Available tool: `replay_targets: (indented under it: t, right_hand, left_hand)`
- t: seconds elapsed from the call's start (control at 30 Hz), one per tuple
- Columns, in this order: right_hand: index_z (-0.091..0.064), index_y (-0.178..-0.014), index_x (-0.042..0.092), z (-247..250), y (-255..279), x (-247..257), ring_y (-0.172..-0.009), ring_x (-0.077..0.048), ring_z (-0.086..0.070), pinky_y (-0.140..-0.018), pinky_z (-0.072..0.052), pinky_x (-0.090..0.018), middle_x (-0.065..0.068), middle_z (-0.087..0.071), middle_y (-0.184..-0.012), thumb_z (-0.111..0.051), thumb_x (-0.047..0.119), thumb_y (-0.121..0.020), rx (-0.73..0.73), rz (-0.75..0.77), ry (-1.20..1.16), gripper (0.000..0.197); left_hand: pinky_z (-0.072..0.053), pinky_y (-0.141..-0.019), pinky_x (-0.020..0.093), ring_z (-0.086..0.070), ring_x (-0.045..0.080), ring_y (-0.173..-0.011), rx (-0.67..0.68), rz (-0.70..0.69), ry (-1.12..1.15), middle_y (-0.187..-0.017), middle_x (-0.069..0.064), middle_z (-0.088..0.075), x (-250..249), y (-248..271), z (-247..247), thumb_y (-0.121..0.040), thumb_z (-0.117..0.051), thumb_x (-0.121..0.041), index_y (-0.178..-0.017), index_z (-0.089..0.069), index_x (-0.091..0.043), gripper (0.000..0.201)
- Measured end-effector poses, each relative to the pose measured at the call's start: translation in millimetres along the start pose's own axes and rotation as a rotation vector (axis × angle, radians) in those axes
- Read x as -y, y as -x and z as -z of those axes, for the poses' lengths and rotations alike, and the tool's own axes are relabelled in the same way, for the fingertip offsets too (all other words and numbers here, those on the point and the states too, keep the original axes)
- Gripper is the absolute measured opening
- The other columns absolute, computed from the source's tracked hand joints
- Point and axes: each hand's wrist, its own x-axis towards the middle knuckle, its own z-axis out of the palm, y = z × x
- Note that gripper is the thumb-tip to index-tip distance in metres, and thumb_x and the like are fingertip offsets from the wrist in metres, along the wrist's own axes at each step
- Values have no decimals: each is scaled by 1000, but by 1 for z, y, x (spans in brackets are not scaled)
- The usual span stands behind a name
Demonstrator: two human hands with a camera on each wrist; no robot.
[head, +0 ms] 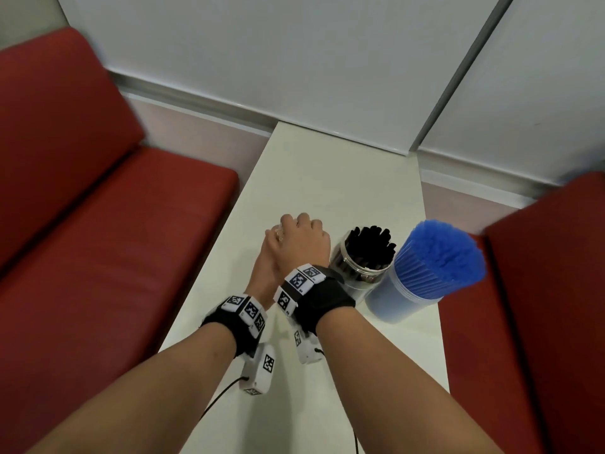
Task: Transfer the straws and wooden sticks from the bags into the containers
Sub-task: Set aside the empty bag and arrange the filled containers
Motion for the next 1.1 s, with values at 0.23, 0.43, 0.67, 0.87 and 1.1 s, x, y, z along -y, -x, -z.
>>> replay_targets:
  t: [0.23, 0.43, 0.67, 0.87, 1.1]
  right_hand:
    - [-71, -98, 18, 31, -21, -19, -102, -23, -53, -88, -39, -39, 1, -64, -100, -62, 29, -91, 134, 263, -123, 16]
    - [-72, -67, 25, 93, -29, -21, -117, -7, -57, -111, -24, -43, 15, -71, -108, -58, 14, -84, 47, 220, -598, 24]
    - [-59, -131, 26, 28, 0, 6, -133, -31, -43, -113, -34, -47, -5, -52, -140, -49, 45, -95, 155, -136, -163, 42]
    - [-69, -65, 26, 31, -12, -11, -95, -9, -61, -118, -27, -45, 12, -70, -83, -52, 10, -74, 118, 70, -591, 25]
    - [-52, -142, 13, 32, 0, -16, -153, -17, -21, -127, -11, -45, -6, -39, -159, -40, 14, -100, 57, 124, -344, 44]
  left_hand:
    - [-50, -78, 18, -60, 4, -101, 100, -53, -273, -112, -13, -59, 19, -14, 8, -62, -72, -52, -130, -42, -26, 79]
    - [-51, -92, 29, -56, 3, -115, 126, 108, -189, -125, -18, -56, 24, -15, 12, -44, -91, -59, -135, -31, -41, 110]
    - [-47, -73, 4, -62, -5, -97, 145, -45, -113, -102, -28, -66, 15, -15, 8, -92, -59, -42, -113, -51, -45, 23]
    - [-51, -85, 16, -63, -3, -103, 161, 32, -198, -113, -14, -63, 27, -19, 12, -66, -81, -40, -124, -49, -30, 67]
    - [-53, -82, 18, -61, 4, -107, 195, -100, -354, -117, -13, -64, 29, -19, 11, -81, -77, -29, -131, -44, -26, 60]
